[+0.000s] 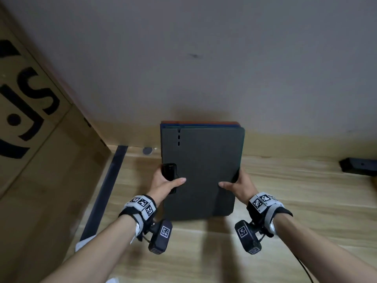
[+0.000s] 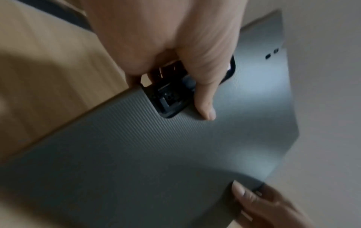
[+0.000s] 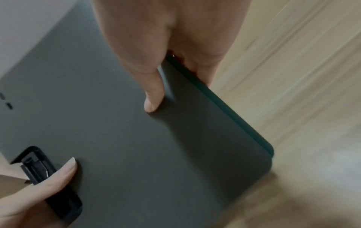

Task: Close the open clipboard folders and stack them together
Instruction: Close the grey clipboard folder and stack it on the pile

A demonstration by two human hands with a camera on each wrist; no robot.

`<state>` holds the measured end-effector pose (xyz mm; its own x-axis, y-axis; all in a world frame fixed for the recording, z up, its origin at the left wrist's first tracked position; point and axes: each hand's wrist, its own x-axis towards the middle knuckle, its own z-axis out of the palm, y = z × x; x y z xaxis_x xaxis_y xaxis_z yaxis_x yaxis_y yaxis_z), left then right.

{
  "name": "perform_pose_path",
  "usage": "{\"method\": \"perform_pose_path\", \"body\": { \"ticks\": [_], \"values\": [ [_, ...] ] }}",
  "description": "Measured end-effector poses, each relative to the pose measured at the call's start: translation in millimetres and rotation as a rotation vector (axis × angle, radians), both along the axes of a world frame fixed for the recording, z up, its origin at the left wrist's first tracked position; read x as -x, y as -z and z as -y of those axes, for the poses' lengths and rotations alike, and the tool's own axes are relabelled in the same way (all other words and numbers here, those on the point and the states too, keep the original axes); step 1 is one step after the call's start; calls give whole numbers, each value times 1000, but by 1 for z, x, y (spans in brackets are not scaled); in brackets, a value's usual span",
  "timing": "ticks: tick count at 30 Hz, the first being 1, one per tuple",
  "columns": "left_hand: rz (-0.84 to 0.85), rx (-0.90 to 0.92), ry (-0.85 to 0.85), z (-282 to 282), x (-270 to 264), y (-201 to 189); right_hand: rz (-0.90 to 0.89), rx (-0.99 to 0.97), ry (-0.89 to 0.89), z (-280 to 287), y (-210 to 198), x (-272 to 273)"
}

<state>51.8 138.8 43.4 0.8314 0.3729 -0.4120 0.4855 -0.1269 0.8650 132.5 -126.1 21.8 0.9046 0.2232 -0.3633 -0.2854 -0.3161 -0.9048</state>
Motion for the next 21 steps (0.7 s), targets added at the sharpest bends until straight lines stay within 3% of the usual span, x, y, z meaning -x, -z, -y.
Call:
{"method": "perform_pose_path", "body": {
  "ticks": [3, 9, 15, 18, 21],
  "values": [
    [67, -133, 60, 7, 0, -8, 89, -9, 50, 3, -7, 2],
    [83, 29, 76, 16, 27, -3, 116, -81, 143, 8, -2, 29],
    [128, 18, 191, 2, 30, -23, 150, -146, 67, 3, -22, 35],
    [174, -11, 146, 6, 23, -19, 139, -108, 63, 2, -21, 30],
    [112, -32, 239, -1, 25, -10, 97, -29, 22, 6, -11, 30]
  ]
}}
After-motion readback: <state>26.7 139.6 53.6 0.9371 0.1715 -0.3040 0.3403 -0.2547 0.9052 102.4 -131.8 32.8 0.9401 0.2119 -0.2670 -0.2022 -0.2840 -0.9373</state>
